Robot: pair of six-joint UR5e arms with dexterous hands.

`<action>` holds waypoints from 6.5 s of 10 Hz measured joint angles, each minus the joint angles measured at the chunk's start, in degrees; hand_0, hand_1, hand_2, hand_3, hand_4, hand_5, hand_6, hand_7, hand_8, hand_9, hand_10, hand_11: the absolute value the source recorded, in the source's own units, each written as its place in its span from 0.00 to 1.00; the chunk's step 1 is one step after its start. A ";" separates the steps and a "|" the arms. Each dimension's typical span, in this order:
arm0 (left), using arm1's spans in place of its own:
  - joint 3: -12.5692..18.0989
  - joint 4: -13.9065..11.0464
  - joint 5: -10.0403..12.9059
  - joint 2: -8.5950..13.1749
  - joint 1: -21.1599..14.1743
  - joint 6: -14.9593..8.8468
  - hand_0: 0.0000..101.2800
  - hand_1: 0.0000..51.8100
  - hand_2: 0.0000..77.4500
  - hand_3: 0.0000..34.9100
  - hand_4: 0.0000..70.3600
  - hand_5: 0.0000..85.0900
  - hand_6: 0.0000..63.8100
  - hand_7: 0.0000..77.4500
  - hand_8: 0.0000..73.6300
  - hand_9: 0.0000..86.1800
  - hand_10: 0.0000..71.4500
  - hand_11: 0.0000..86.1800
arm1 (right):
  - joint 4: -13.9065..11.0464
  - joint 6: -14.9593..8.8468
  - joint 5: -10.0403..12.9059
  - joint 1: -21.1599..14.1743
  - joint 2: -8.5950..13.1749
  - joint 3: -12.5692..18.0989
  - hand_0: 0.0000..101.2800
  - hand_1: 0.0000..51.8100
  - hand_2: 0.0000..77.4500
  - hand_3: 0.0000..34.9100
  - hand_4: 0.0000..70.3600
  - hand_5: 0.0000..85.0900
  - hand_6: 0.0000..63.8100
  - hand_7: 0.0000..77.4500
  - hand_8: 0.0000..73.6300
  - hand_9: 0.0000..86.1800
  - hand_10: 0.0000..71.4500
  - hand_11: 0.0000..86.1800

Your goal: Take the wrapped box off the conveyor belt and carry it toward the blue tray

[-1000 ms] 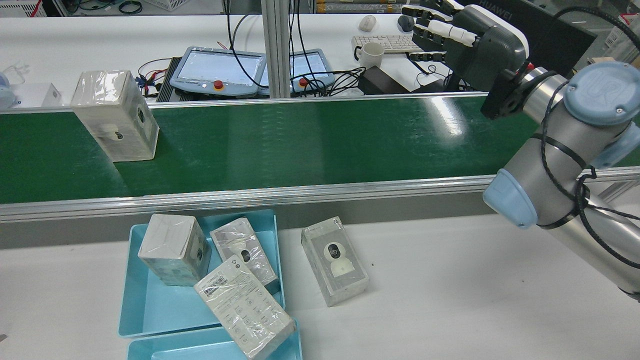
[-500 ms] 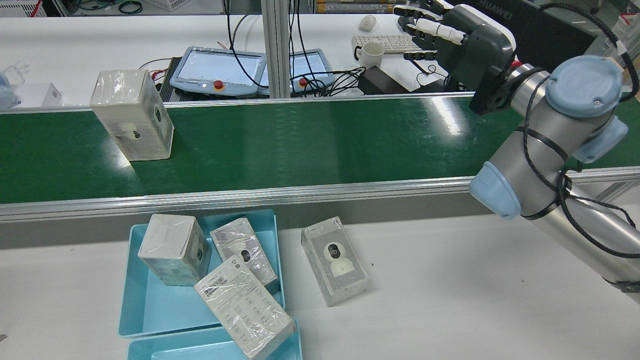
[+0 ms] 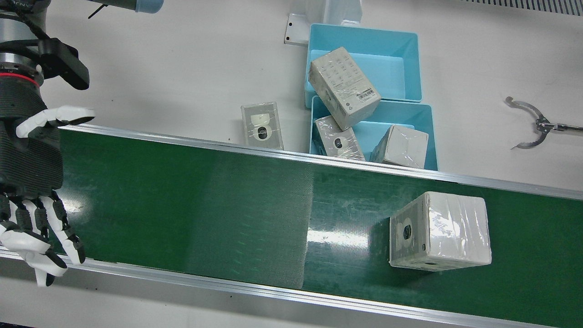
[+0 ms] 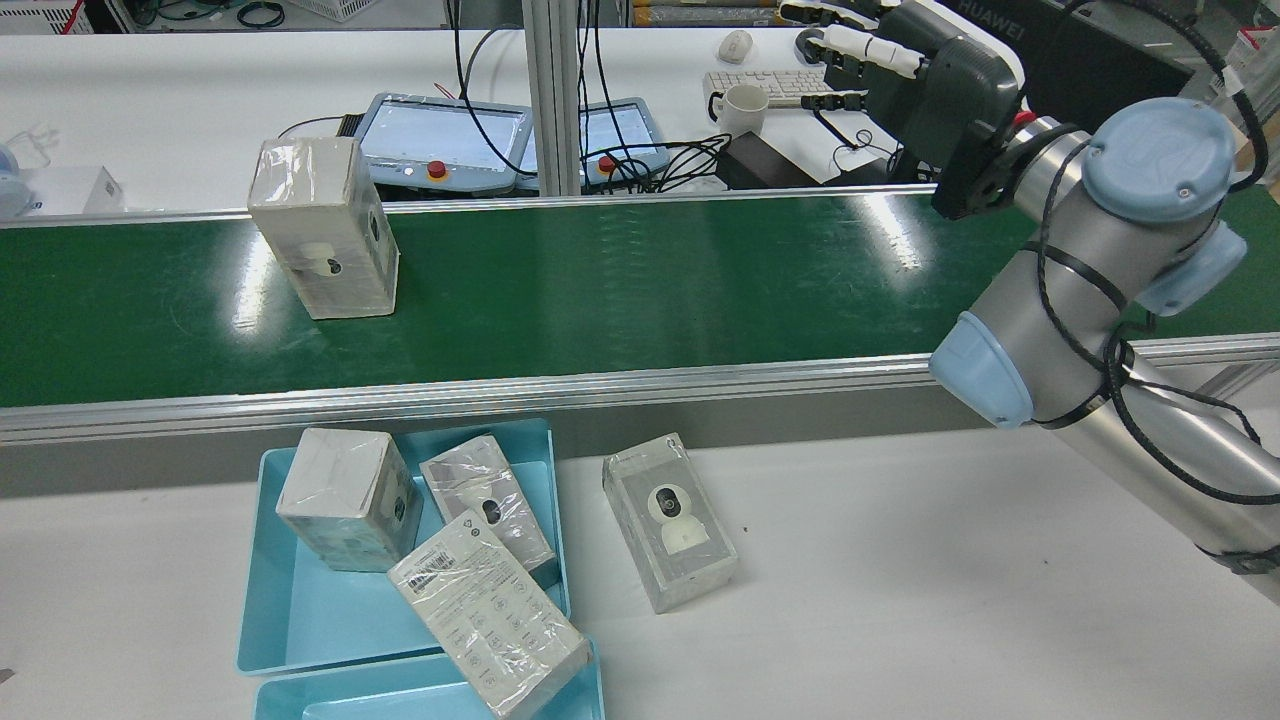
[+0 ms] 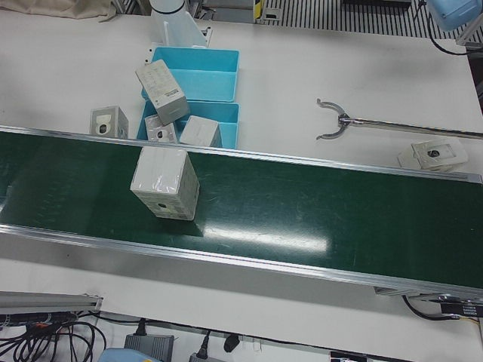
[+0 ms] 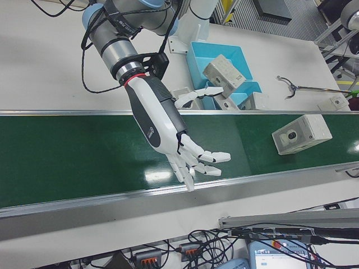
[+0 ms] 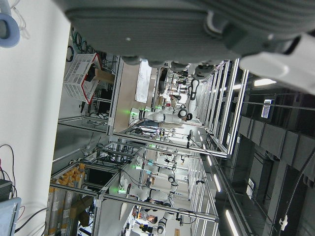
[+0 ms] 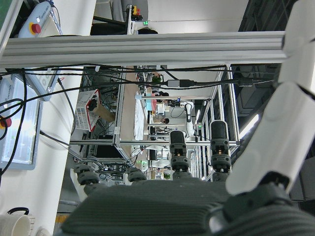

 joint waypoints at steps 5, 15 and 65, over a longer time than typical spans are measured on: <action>0.00 0.00 0.00 0.00 0.00 0.00 0.00 0.00 0.01 0.00 0.01 0.01 0.00 0.01 0.01 0.00 0.01 0.00 | 0.00 0.01 0.00 -0.27 -0.09 0.21 0.39 0.17 0.20 0.86 0.15 0.29 0.00 0.26 0.00 0.04 0.05 0.07; 0.00 0.00 0.00 0.00 0.00 0.00 0.00 0.00 0.01 0.00 0.00 0.01 0.01 0.01 0.01 0.00 0.01 0.00 | -0.06 -0.46 0.67 -5.09 -1.32 -1.71 0.40 0.20 0.18 0.86 0.03 0.24 0.00 0.22 0.00 0.04 0.05 0.06; 0.00 0.00 0.00 0.00 0.00 0.00 0.00 0.00 0.01 0.00 0.01 0.01 0.01 0.01 0.00 0.01 0.01 0.00 | -2.44 -17.72 16.92 -19.62 0.27 10.56 0.39 0.01 0.34 0.00 0.38 0.58 0.51 0.65 0.39 0.52 0.27 0.33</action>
